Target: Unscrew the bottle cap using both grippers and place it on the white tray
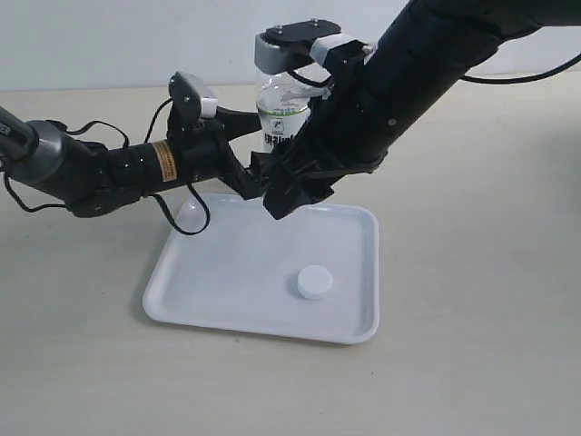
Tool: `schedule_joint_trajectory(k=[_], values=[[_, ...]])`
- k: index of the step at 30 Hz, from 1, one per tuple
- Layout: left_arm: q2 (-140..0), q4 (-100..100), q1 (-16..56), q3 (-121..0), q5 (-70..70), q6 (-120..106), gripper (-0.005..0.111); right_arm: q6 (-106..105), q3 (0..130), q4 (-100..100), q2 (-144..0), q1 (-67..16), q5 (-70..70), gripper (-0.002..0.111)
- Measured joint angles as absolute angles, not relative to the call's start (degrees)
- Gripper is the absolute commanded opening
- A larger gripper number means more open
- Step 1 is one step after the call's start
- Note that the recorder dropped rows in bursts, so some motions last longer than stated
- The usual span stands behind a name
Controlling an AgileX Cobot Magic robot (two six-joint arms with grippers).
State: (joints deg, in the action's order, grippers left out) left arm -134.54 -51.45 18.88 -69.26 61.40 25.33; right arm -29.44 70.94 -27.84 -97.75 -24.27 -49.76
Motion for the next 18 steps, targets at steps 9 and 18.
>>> schedule_joint_trajectory(k=[9, 18], values=[[-128.05, -58.28, 15.52, -60.13, 58.50, 25.13, 0.076, -29.56, 70.94, -27.84, -90.08, -24.27, -49.76, 0.021], [-112.34, -55.03, 8.93, -45.59, 54.29, 41.82, 0.000, -26.49, 54.39, -22.81, -71.51, -24.27, -30.25, 0.000]])
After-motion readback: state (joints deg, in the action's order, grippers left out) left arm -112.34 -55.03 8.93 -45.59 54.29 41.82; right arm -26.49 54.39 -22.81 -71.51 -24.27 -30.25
